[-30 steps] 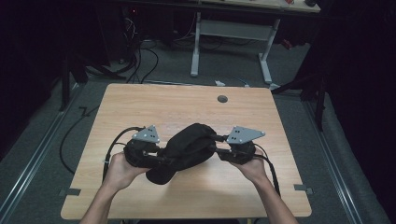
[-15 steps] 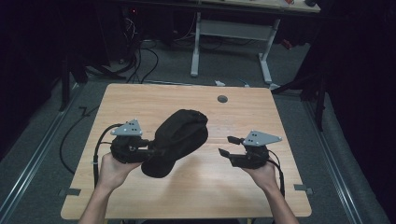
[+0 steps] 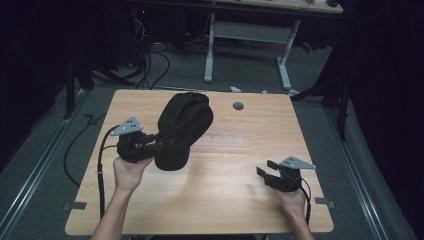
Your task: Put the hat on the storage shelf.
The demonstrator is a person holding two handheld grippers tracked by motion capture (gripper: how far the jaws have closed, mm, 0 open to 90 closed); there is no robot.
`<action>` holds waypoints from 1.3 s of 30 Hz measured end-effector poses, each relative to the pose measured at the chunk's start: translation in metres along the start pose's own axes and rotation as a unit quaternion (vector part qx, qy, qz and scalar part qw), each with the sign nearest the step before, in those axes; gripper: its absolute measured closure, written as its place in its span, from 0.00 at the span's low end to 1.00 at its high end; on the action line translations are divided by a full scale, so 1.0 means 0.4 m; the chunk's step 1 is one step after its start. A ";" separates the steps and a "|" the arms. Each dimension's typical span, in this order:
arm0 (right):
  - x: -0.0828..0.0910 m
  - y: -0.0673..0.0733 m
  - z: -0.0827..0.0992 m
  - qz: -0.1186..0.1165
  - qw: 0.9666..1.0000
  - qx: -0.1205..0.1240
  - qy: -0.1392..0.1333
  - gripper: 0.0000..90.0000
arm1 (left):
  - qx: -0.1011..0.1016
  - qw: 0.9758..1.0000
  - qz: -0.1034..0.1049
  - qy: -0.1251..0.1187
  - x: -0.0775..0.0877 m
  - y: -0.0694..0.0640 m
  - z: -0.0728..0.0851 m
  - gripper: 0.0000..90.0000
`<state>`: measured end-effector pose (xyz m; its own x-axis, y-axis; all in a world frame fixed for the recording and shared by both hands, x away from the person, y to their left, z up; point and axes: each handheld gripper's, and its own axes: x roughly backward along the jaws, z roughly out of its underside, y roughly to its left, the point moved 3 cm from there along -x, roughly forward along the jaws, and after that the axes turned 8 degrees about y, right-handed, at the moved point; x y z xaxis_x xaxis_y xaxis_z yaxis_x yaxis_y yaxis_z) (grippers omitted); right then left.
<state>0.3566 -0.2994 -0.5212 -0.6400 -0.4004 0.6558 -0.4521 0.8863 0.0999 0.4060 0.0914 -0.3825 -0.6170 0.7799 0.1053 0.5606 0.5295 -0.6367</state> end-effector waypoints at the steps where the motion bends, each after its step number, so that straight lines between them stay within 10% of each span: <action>1: -0.002 -0.009 0.008 0.011 1.000 -0.008 -0.002 0.48 | 0.003 1.000 -0.003 -0.007 -0.005 0.007 -0.003 0.76; 16: -0.028 -0.047 0.052 0.061 0.997 -0.037 0.037 0.46 | 0.001 0.994 -0.015 -0.104 -0.028 0.038 -0.091 0.76; 23: -0.043 -0.031 0.051 0.078 0.995 -0.001 0.064 0.44 | -0.004 0.991 -0.020 -0.132 -0.046 0.056 -0.111 0.76; 39: -0.042 -0.029 0.051 0.077 0.995 0.003 0.063 0.43 | -0.018 0.990 -0.046 -0.136 -0.105 0.112 -0.103 0.76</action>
<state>0.3599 -0.3076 -0.5487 -0.6193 -0.2270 0.7516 -0.3587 0.9333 -0.0137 0.4796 0.0961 -0.3838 -0.7890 0.6123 -0.0515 0.5120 0.6088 -0.6061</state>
